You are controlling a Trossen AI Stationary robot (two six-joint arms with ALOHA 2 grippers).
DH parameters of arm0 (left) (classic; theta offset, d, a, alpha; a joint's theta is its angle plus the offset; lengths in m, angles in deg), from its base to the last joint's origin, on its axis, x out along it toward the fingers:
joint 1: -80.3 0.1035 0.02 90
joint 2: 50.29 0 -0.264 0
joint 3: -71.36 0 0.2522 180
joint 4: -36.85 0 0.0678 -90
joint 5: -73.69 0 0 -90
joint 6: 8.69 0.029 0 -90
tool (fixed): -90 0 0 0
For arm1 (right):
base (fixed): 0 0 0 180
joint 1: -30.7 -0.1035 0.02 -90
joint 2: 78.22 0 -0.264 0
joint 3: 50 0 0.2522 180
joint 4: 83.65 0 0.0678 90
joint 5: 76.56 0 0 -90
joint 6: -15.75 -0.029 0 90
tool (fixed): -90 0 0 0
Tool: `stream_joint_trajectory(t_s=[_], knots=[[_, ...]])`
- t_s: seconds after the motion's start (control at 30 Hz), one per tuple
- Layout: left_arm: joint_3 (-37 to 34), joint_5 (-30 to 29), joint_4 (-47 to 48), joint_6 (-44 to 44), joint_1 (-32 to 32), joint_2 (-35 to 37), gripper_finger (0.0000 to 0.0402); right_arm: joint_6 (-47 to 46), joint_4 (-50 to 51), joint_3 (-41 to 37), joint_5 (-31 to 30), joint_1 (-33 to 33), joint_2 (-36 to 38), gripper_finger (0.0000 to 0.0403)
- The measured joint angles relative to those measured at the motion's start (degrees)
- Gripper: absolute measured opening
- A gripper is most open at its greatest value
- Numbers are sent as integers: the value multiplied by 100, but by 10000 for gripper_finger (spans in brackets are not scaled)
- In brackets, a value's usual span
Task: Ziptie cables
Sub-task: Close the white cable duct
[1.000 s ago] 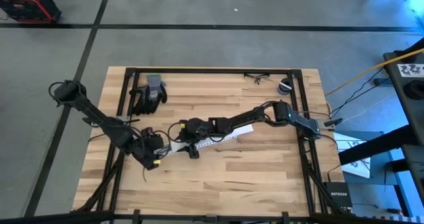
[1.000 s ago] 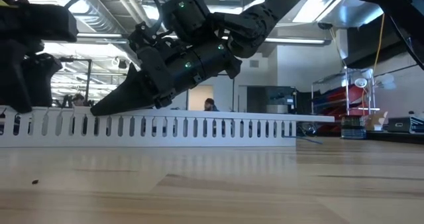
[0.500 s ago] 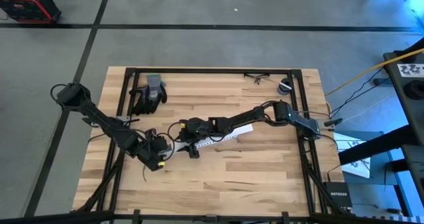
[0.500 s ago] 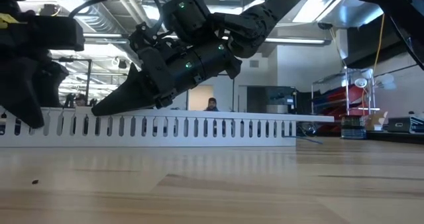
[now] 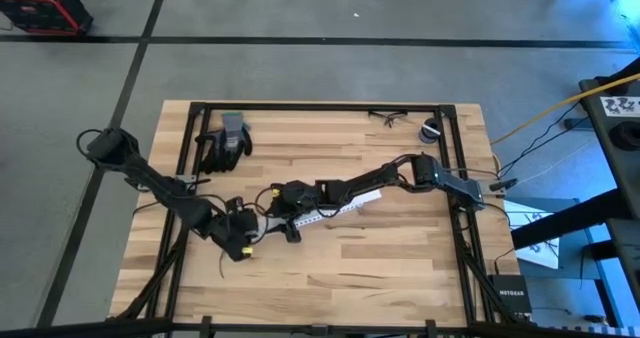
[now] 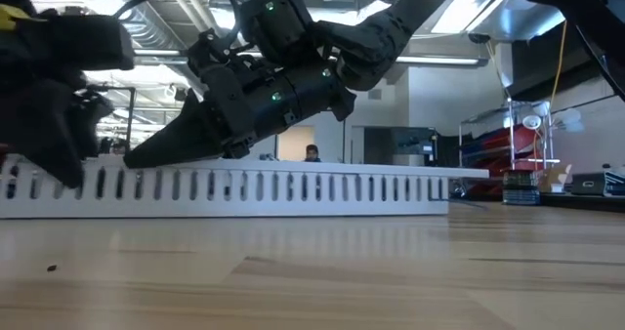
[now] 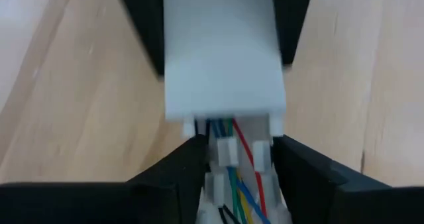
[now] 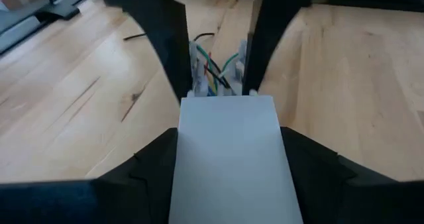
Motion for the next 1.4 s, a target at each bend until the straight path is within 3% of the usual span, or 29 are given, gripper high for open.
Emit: stream_joint_trajectory(t_s=[0.17,0.43,0.6,0.8,1.0,1.23,1.4], knots=[[6,15,-568,536,280,-262,159,4,30,20,-50,-23,-40,223],[76,148,-488,620,485,-299,159,2,282,70,-15,-2,-59,224],[111,347,-320,595,564,-268,194,-21,266,72,-75,4,-59,231],[758,830,1144,672,642,-76,253,25,151,110,-233,8,-85,232],[1494,662,2579,572,557,173,266,22,230,100,-243,12,-87,233],[1376,559,2903,143,234,261,266,22,248,96,-209,10,-85,233],[927,564,2334,-145,-17,265,266,22,264,92,-194,3,-79,233]])
